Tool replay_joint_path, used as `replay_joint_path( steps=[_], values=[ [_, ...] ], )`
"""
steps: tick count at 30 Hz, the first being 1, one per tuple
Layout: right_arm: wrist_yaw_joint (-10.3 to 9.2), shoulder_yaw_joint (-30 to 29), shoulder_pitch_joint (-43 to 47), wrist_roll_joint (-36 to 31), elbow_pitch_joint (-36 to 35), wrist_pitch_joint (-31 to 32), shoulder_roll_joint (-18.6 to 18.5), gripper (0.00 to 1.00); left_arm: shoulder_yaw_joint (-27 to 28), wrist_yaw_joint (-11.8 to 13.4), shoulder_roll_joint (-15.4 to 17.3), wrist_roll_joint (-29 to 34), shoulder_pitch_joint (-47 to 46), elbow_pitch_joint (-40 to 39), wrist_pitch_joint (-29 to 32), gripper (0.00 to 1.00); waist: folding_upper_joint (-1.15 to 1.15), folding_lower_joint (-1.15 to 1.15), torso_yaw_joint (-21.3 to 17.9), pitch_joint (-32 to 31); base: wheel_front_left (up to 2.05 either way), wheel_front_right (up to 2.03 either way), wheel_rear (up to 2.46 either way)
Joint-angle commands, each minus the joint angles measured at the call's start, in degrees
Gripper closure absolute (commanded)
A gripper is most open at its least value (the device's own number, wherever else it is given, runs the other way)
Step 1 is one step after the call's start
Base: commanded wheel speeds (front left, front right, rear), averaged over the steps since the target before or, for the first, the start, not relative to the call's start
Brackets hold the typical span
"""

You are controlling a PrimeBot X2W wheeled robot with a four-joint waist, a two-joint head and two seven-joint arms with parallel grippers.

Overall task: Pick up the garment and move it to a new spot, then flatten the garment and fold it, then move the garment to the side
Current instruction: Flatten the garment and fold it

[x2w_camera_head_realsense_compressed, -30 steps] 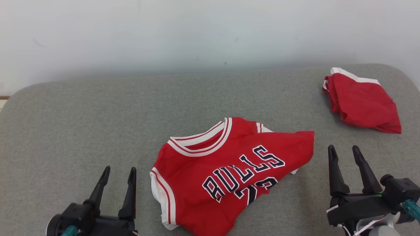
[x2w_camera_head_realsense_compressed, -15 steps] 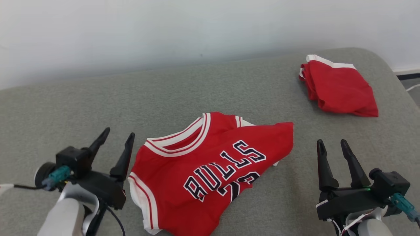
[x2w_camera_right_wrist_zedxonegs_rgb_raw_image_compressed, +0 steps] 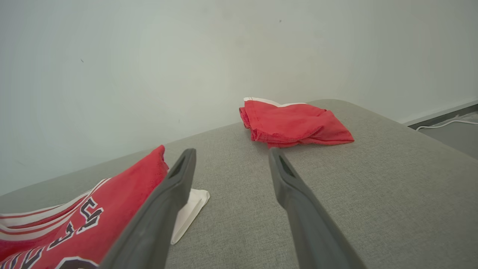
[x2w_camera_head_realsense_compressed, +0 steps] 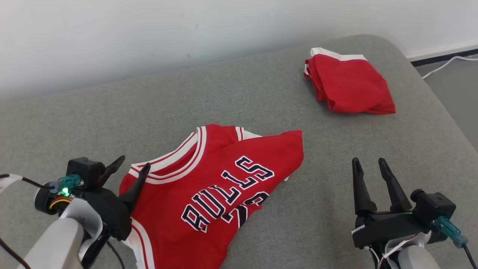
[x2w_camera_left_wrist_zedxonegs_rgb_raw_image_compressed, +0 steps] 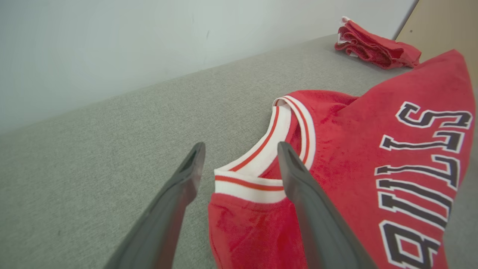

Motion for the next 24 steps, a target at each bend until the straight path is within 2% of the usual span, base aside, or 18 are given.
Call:
replay_joint_path(
  steps=[1,6,12,14,15,16,17,18,24],
  values=[
    [-0.04,0.21,-0.29,0.09,0.12,-0.32,0.05,0.00,-0.37,0.03,0.95,-0.66,-0.51,0.71,0.32,0.00,0.00,0.00,-0.65,0.43,0.00,0.00,0.00],
    [-0.04,0.47,-0.86,0.22,0.49,-0.42,0.16,0.00,-3.09,0.03,2.60,-2.94,-2.28,4.73,1.24,0.00,0.00,0.00,-1.32,1.00,0.00,0.00,0.00],
    [-0.04,0.70,-1.01,0.53,0.81,-0.39,0.14,0.00,-7.00,0.02,4.03,-8.14,-4.19,8.05,4.38,0.00,0.00,0.00,-1.74,1.50,0.00,0.00,0.00],
    [-0.04,0.69,-1.11,0.60,0.73,-0.40,0.16,0.00,-8.03,0.02,3.64,-10.92,-4.53,8.22,5.25,0.00,0.00,0.00,-1.79,1.60,0.00,0.00,0.00],
    [-0.04,0.62,-1.12,0.58,0.68,-0.40,0.19,0.00,-8.30,0.02,3.68,-12.16,-4.85,8.29,5.27,0.13,0.00,0.00,-1.79,1.63,0.00,0.00,0.00],
    [-0.04,0.59,-1.16,0.54,0.61,-0.41,0.24,0.00,-8.91,0.02,4.20,-12.43,-5.23,8.31,5.07,0.59,0.00,0.00,-1.80,1.65,0.00,0.00,0.00],
    [-0.04,0.54,-1.16,0.50,0.55,-0.41,0.28,0.00,-9.48,0.02,4.55,-12.93,-5.48,8.40,4.78,0.76,0.00,0.00,-1.77,1.65,0.00,0.00,0.00],
    [-0.04,0.47,-1.14,0.49,0.51,-0.41,0.29,0.00,-10.05,0.02,4.53,-13.55,-5.76,8.17,4.22,1.00,0.00,0.00,-1.70,1.65,0.00,0.00,0.00],
    [-0.04,-0.25,-0.19,0.03,0.38,-0.42,0.00,0.00,-11.85,0.03,5.35,-15.28,-8.52,7.91,-0.30,1.00,0.00,0.00,0.73,0.87,0.00,0.00,0.00]
  ],
)
